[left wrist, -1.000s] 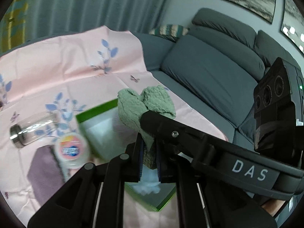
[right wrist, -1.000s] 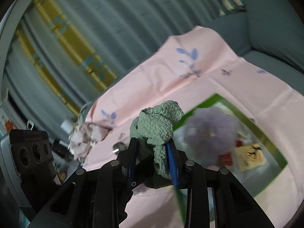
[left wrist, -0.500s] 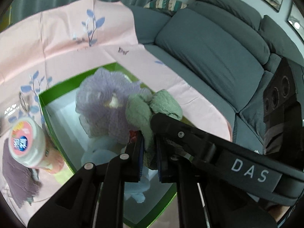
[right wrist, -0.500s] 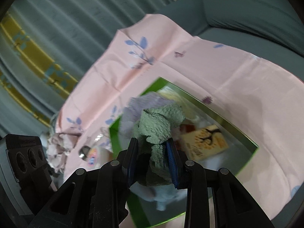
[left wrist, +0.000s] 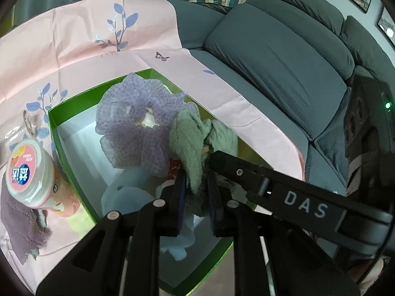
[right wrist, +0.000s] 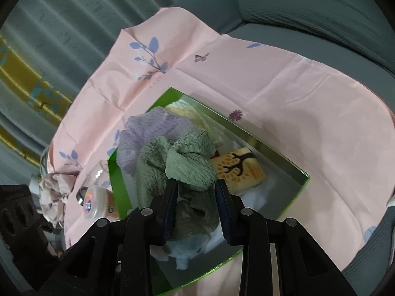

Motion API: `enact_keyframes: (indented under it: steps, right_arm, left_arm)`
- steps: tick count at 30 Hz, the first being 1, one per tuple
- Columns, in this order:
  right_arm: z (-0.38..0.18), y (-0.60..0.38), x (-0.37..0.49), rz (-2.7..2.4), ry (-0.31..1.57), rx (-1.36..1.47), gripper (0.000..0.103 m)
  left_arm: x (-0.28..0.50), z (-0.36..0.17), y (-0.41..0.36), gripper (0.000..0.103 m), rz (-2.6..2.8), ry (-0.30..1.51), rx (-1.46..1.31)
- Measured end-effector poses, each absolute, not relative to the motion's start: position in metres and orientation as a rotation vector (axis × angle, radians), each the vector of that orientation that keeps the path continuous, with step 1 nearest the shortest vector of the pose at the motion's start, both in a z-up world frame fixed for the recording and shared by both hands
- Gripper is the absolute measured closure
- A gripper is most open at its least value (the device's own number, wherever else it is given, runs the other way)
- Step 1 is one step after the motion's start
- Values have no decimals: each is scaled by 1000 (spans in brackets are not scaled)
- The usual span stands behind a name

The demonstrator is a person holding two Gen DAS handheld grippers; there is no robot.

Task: Organize soft objects
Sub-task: 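Lower the scrunchie into the box and open the right gripper, then move the right gripper back to the purple cloth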

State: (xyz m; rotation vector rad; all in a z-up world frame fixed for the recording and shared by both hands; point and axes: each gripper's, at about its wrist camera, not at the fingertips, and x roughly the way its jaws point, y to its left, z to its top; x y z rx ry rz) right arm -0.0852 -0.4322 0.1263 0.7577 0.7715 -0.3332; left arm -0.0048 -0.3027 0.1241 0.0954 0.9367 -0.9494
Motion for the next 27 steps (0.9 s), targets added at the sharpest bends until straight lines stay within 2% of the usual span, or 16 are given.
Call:
enact_keyframes:
  steps: [3, 4, 7, 8, 10, 11, 13, 18, 23, 25, 27]
  right_arm:
    - [128, -431, -87, -340, 787, 749, 68]
    - [129, -431, -88, -342, 788, 748, 60]
    - [135, -427, -90, -361, 776, 725, 42]
    - [139, -425, -92, -364, 767, 714, 41]
    - [144, -422, -94, -359, 749, 704, 39]
    - [147, -419, -95, -352, 736, 697, 37]
    - [152, -414, -95, -337, 715, 681, 28]
    - [164, -396, -91, -295, 681, 639, 21]
    - [173, -377, -83, -248, 671, 593, 21]
    - [174, -371, -81, -236, 667, 577, 21]
    - [175, -366, -78, -220, 664, 569, 20]
  left_arm:
    - [-8, 125, -296, 76, -948, 940, 70]
    - [-10, 126, -293, 71, -941, 938, 83]
    - [-11, 128, -284, 67, -909, 930, 91]
    - [-10, 128, -279, 66, -899, 936, 73]
    - [-8, 128, -269, 56, -892, 955, 42]
    - [-8, 128, -263, 55, -893, 960, 32]
    - [-11, 132, -253, 53, -895, 947, 31]
    - [-13, 140, -212, 45, -867, 913, -40]
    - [-2, 140, -156, 43, -747, 919, -120]
    - [2, 137, -135, 31, -689, 911, -149]
    - [9, 131, -108, 27, -631, 907, -192]
